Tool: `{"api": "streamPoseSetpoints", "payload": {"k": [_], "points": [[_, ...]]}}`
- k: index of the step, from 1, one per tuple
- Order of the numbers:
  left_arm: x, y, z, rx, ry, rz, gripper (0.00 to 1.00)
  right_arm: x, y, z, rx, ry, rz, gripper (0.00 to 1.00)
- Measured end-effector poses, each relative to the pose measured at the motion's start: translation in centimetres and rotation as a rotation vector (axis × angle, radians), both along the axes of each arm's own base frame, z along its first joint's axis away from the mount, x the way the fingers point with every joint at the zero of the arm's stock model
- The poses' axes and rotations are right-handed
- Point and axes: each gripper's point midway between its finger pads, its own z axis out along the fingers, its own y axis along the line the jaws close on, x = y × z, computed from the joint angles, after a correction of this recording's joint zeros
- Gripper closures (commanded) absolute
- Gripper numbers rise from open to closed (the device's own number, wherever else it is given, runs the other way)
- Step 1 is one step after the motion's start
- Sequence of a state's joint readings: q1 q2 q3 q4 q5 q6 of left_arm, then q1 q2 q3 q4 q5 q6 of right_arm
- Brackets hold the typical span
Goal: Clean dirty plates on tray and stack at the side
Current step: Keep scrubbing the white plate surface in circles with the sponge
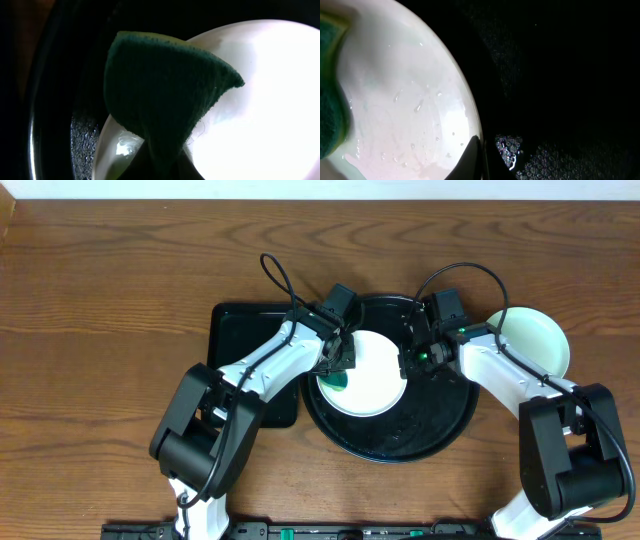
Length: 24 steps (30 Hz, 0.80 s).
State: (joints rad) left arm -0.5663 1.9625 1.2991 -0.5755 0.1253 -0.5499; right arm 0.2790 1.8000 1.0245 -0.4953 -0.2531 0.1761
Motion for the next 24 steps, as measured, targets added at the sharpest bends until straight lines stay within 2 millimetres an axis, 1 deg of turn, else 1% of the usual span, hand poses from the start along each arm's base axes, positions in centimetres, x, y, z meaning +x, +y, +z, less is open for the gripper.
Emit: {"api": "streamPoseSetpoints", "payload": {"k": [4, 12, 24], "points": [[-0.1, -0.3, -0.3, -0.006, 0.010, -0.007, 0.92, 0.0, 0.0, 0.0, 0.000, 0.000, 0.000, 0.99], [-0.3, -1.1, -0.2, -0.039, 0.018, -0.018, 0.92, 0.0, 0.0, 0.0, 0.000, 0.000, 0.000, 0.99], [-0.6, -1.8, -0.5, -0.033, 0.009, -0.039, 0.92, 0.1, 0.0, 0.0, 0.001, -0.005, -0.001, 0.99]]}}
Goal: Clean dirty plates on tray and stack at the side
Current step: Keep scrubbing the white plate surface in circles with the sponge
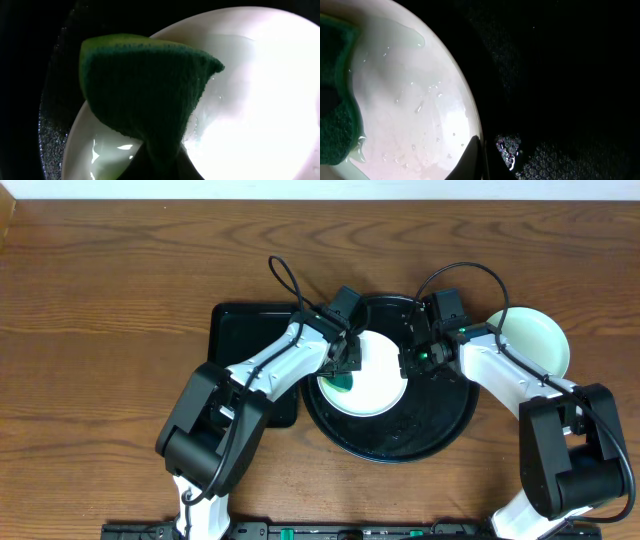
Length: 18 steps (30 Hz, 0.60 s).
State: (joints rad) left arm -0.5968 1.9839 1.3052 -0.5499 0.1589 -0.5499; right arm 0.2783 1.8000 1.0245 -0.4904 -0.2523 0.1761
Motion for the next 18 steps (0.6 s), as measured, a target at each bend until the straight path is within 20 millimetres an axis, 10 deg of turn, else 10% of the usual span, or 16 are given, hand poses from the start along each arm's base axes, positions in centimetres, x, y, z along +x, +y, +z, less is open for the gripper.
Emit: {"api": "streamPoseSetpoints", "payload": {"k": [18], "points": [[-1.1, -3.7, 0.0, -0.110, 0.025, -0.069, 0.92, 0.1, -0.3, -0.1, -0.015, -0.005, -0.008, 0.99]]}}
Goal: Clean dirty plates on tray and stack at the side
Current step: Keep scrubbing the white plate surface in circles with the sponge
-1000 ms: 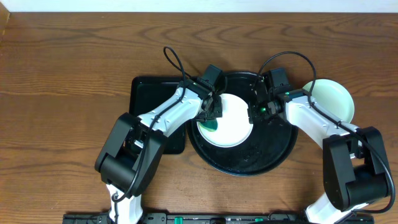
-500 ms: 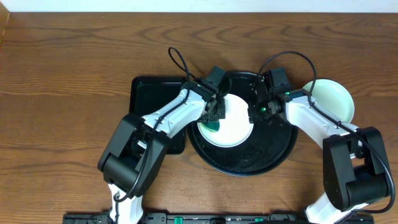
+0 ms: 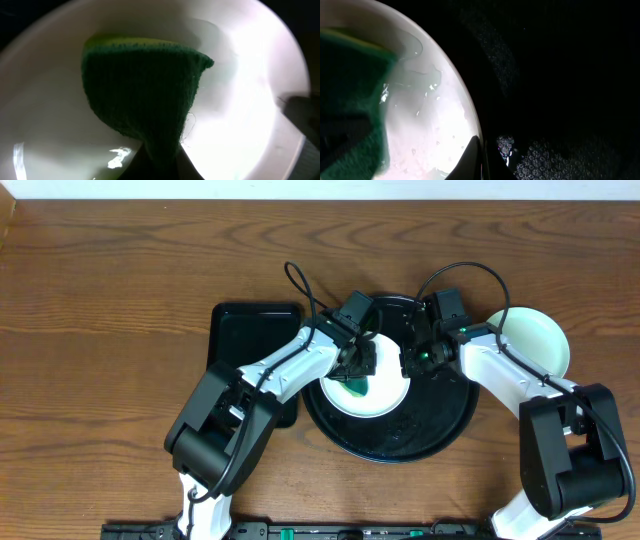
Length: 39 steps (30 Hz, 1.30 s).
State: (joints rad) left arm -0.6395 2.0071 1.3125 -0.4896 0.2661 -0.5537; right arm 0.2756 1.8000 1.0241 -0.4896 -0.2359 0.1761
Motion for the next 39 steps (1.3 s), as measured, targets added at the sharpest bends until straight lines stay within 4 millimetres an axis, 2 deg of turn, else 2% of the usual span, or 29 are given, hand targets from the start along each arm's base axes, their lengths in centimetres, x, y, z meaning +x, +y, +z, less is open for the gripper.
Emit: {"api": "streamPoseSetpoints", "payload": {"k": [13, 20, 24, 29, 34, 39], "points": [[-1.6, -2.8, 0.4, -0.139, 0.077, -0.062, 0.93, 0.0, 0.0, 0.0, 0.000, -0.001, 0.000, 0.99], [-2.2, -3.0, 1.3, -0.159, 0.090, -0.076, 0.93, 0.0, 0.0, 0.0, 0.000, -0.001, 0.000, 0.99], [-2.1, -2.0, 3.4, -0.134, 0.043, -0.064, 0.93, 0.0, 0.0, 0.0, 0.000, -0.001, 0.000, 0.99], [-0.7, 0.1, 6.1, -0.050, -0.080, -0.019, 0.92, 0.0, 0.0, 0.0, 0.000, -0.001, 0.000, 0.99], [0.2, 2.1, 5.4, 0.063, -0.130, 0.022, 0.92, 0.0, 0.0, 0.0, 0.000, -0.001, 0.000, 0.99], [1.0, 3.1, 4.4, 0.134, -0.156, 0.045, 0.92, 0.0, 0.0, 0.0, 0.000, -0.001, 0.000, 0.99]]}}
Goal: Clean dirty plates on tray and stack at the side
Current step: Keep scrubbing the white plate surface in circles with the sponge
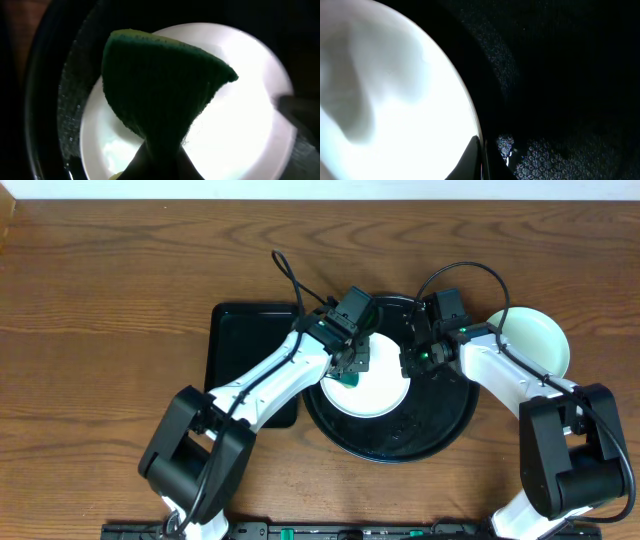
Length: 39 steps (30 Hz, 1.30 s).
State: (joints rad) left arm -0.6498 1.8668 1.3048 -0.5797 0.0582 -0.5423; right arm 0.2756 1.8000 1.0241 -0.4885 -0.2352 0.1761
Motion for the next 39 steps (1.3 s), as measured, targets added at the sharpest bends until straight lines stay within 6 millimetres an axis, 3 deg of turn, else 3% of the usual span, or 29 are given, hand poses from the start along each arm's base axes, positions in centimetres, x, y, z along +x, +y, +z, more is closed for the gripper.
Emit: {"api": "streamPoseSetpoints", "payload": {"k": [10, 18, 28, 39], "points": [[-0.3, 1.0, -4.0, 0.085, 0.062, 0.018, 0.92, 0.0, 0.0, 0.0, 0.000, 0.000, 0.000, 0.99], [-0.5, 0.2, -4.2, 0.017, 0.107, 0.017, 0.92, 0.0, 0.1, 0.0, 0.005, -0.002, 0.001, 0.99], [-2.0, -4.6, -3.8, -0.247, 0.224, -0.062, 0.92, 0.1, 0.1, 0.0, 0.012, -0.002, 0.000, 0.99], [-2.9, -5.7, -3.5, -0.300, 0.266, -0.088, 0.92, 0.1, 0.1, 0.0, 0.012, -0.002, 0.001, 0.99]]}}
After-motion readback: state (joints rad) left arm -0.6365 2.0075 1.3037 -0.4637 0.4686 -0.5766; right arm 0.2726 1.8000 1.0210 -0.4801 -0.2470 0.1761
